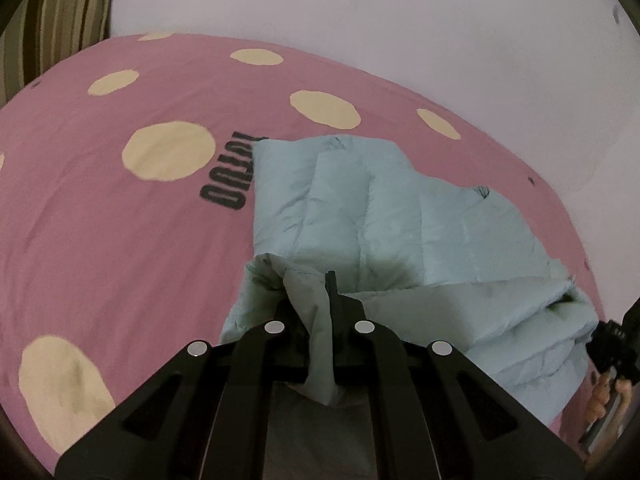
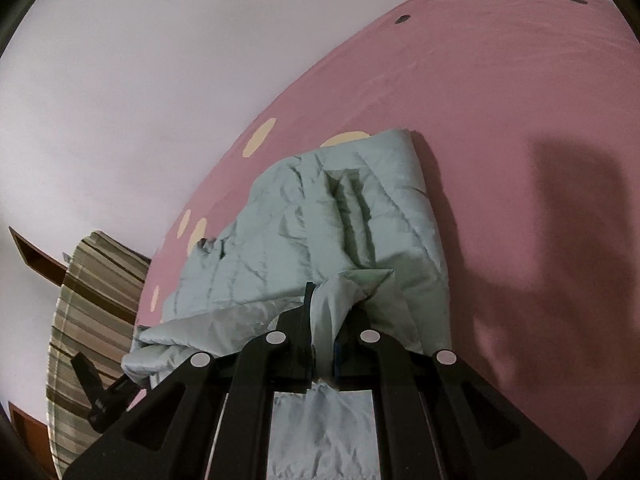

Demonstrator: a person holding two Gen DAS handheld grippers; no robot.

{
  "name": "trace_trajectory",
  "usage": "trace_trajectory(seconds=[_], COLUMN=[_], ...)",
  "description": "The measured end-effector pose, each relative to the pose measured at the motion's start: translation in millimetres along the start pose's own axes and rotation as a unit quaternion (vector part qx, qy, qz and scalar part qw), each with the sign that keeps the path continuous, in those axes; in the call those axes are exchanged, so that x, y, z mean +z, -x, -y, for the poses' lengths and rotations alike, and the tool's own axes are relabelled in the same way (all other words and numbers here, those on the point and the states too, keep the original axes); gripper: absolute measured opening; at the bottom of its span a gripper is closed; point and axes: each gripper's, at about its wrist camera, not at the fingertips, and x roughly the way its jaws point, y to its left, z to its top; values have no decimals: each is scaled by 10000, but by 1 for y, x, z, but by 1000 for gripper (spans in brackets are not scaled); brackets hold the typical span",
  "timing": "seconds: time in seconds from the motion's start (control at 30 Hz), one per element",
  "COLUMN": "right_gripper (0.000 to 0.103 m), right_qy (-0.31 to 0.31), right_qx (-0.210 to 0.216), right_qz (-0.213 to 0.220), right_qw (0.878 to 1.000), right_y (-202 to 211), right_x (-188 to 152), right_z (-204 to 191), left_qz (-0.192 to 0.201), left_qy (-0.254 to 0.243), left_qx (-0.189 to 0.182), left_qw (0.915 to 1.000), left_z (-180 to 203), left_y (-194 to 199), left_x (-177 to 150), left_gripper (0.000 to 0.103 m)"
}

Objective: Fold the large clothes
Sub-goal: 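Release the hem and regrasp the folded jacket edge with both tools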

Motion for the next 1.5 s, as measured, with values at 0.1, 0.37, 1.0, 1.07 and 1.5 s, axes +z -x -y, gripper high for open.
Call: trace_trajectory(seconds=[0.1, 0.37, 1.0, 1.07, 1.5], right_gripper=[11, 63, 54, 34, 7], right_qy=[-37, -23, 2044, 2114, 2731], right_qx=[39, 482, -447, -532, -656], right_qz=[60, 692, -15, -42, 764], right_qw=[10000, 9964, 9779, 9759, 9567], right_y=[-1, 40, 0, -2, 47], right_x=[3, 10, 25, 23, 16], right_z=[1, 0, -22, -22, -61], left_qz=[86, 528, -157, -231, 640], left_qy=[-24, 665, -723, -888, -1735], left_qx=[-119, -793, -700, -649, -176], left_qw=[9999, 9932, 9948, 9937, 9826], left_z=[0, -18, -10, -5, 24], left_y=[3, 25, -24, -29, 24], left_x=[6, 18, 31, 31, 35], left_gripper=[12, 68, 67, 55, 4])
